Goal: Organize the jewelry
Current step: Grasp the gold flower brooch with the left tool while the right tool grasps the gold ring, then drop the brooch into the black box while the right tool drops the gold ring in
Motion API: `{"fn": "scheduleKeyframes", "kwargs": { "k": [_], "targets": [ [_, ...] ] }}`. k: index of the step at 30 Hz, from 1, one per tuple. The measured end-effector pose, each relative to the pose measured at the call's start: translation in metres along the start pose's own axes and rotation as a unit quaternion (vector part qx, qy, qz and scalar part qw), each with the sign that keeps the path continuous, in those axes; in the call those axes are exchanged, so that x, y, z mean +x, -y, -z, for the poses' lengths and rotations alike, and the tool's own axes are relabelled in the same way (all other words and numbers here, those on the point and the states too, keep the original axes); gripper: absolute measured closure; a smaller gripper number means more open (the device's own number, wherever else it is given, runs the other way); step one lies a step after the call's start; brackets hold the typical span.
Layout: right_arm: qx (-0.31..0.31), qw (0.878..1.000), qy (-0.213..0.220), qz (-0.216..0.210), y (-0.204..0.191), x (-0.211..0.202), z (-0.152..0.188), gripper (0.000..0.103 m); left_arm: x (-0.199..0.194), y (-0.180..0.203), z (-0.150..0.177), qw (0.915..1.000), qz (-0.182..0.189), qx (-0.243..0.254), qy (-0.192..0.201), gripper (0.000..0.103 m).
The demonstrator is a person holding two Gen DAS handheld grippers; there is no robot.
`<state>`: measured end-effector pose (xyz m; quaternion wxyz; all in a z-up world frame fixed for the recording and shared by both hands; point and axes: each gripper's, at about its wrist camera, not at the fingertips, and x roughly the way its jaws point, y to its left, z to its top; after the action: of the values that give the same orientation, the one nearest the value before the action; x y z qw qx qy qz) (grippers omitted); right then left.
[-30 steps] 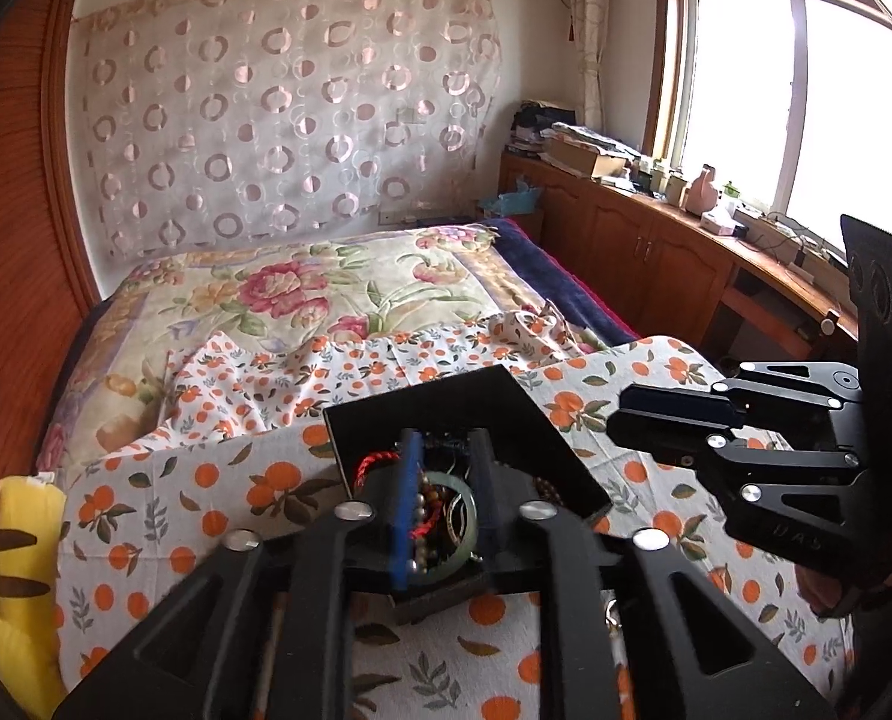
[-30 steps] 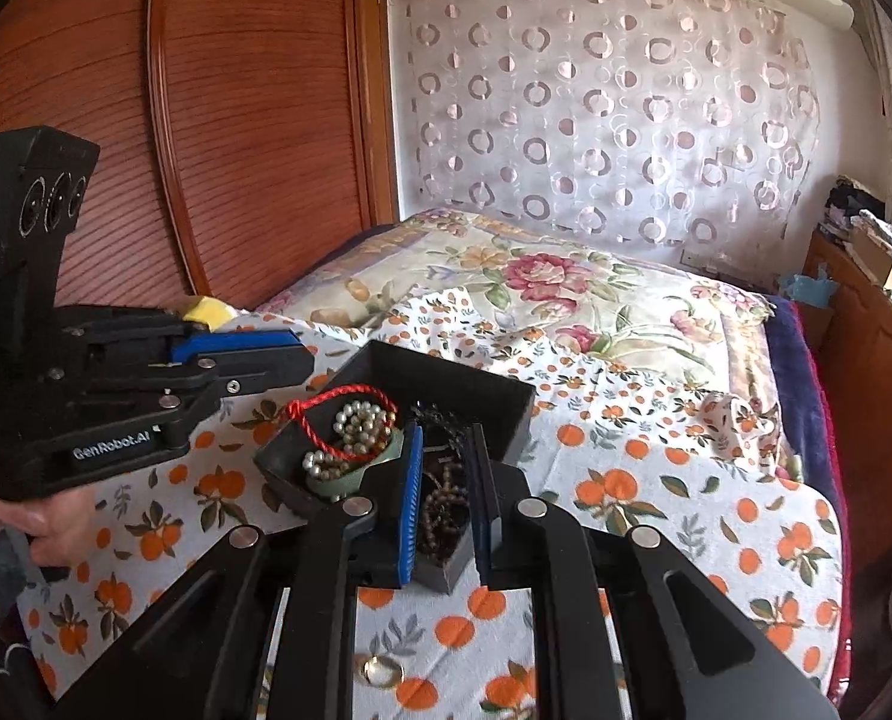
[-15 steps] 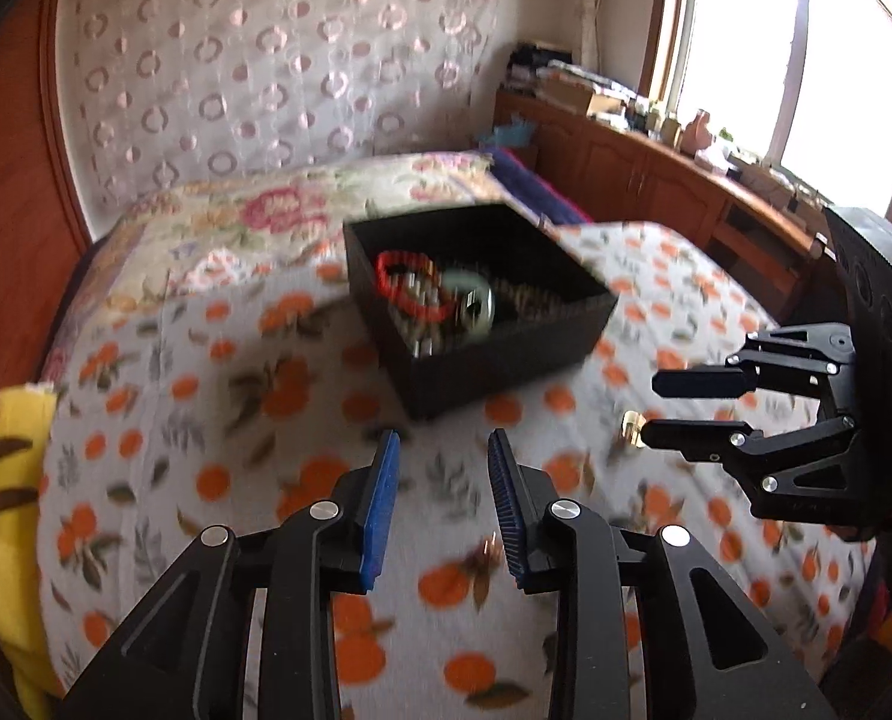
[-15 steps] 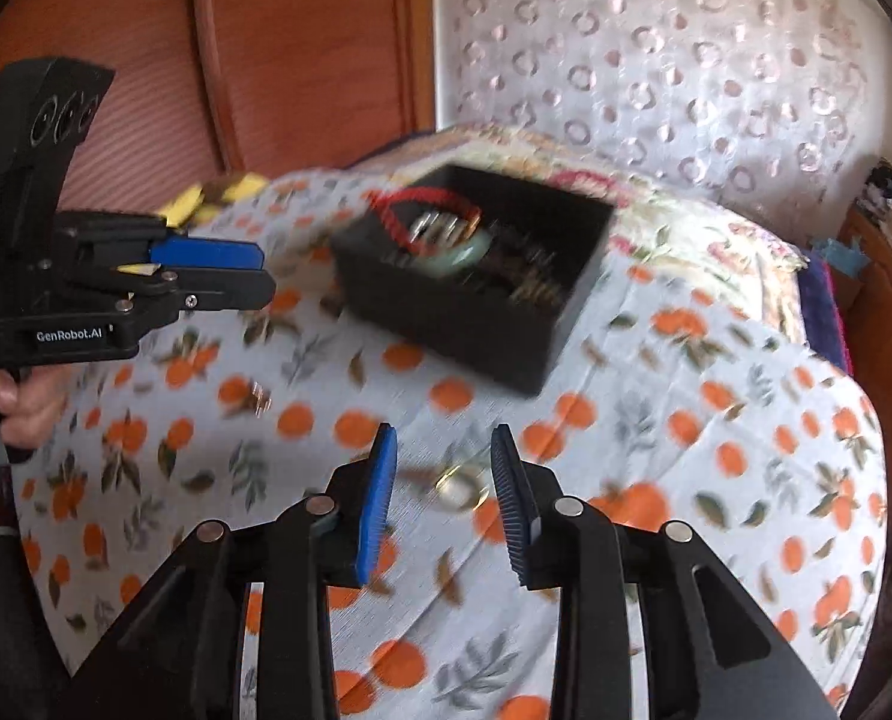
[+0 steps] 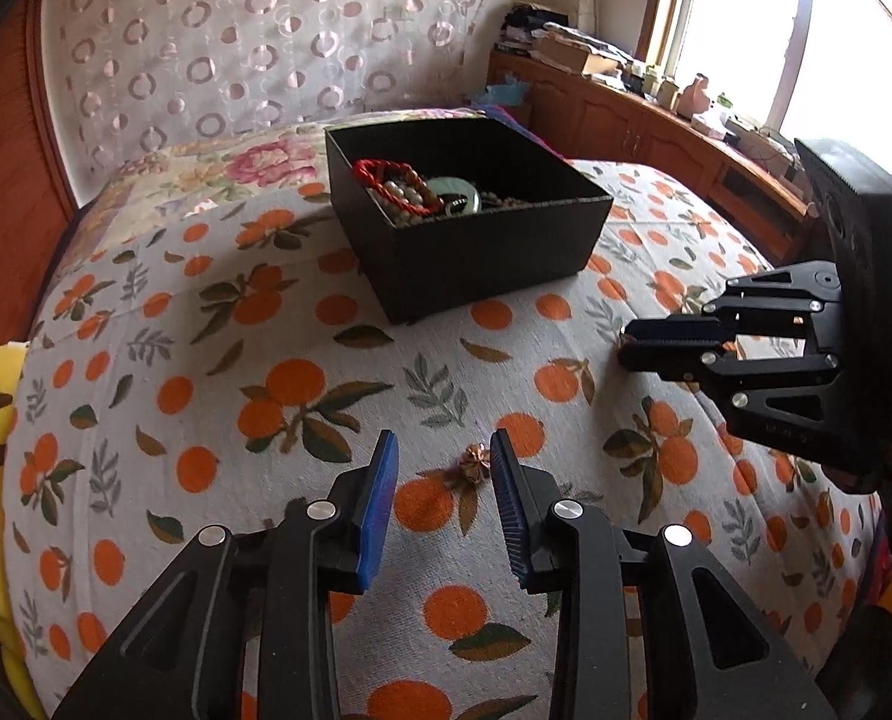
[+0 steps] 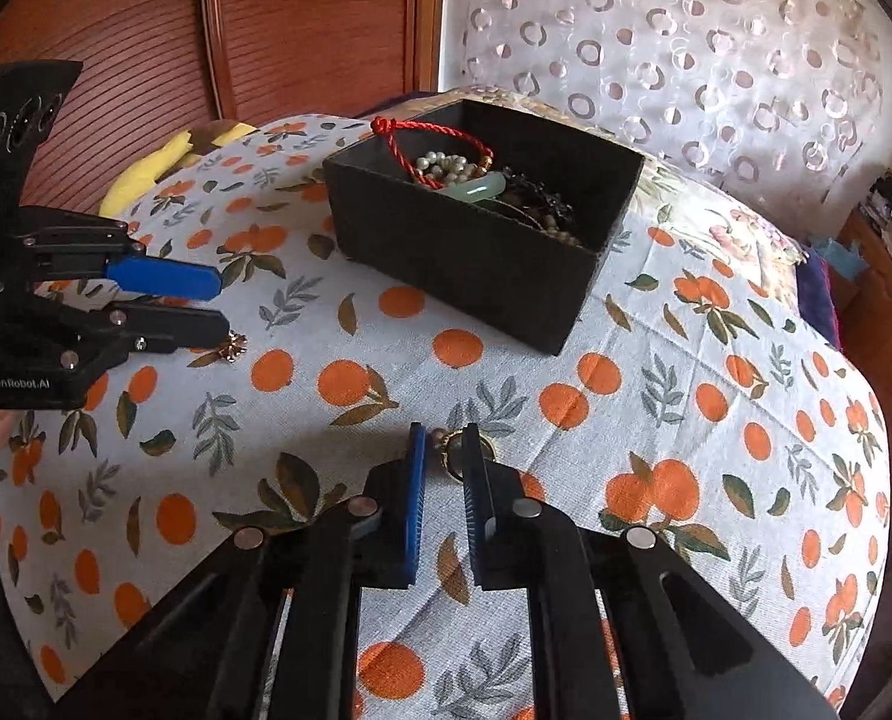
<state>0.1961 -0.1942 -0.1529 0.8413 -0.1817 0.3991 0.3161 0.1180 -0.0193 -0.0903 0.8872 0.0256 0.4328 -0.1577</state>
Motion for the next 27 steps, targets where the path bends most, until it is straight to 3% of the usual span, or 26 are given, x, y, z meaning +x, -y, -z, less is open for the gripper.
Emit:
{"fn": "scheduleKeyframes", "kwargs": {
  "k": [4,14,21,27],
  "targets": [
    [0.004,1.0,0.008,-0.003,0.003,-0.003,0.0,0.092,0.001,0.005,0.001,1.0,0.005,0.006,-0.002,0.066],
    [0.014,0.999,0.032,-0.005,0.01,-0.018,-0.005,0.092,0.008,0.011,0.001,0.9998,0.0,0.017,-0.007,0.066],
    [0.015,0.999,0.048,-0.003,0.011,-0.026,-0.011,0.092,0.01,0.014,0.001,0.9993,-0.016,0.034,-0.002,0.089],
    [0.014,0.997,0.07,0.0,0.014,-0.035,-0.023,0.092,0.006,0.011,0.002,0.9996,-0.012,0.027,0.002,0.089]
  ]
}}
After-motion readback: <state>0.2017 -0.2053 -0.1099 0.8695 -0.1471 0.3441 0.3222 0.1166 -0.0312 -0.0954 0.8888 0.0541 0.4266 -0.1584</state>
